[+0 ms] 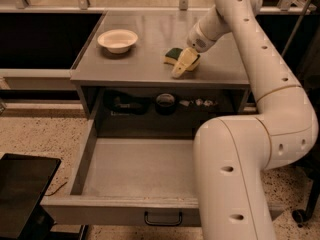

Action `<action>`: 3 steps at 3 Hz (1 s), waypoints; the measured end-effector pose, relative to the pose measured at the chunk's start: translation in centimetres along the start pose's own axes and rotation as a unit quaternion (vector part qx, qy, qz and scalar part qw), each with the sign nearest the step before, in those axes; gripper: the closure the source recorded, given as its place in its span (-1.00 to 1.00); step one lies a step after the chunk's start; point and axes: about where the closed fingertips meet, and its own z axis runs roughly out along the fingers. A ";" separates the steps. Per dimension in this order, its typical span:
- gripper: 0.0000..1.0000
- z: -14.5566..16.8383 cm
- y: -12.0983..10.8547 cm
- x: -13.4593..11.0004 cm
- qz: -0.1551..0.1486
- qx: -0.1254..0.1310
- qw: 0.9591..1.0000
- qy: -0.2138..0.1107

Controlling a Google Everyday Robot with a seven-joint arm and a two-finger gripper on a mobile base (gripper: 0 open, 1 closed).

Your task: Place sponge into top drawer

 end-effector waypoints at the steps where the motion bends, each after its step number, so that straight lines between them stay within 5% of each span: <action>1: -1.00 0.6 0.3 0.1 0.001 -0.008 1.000 0.000; 3: -0.43 0.7 0.3 0.1 0.001 -0.008 1.000 0.000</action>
Offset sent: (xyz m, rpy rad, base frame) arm -0.0008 0.0031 -0.0065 0.0036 0.0139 0.0070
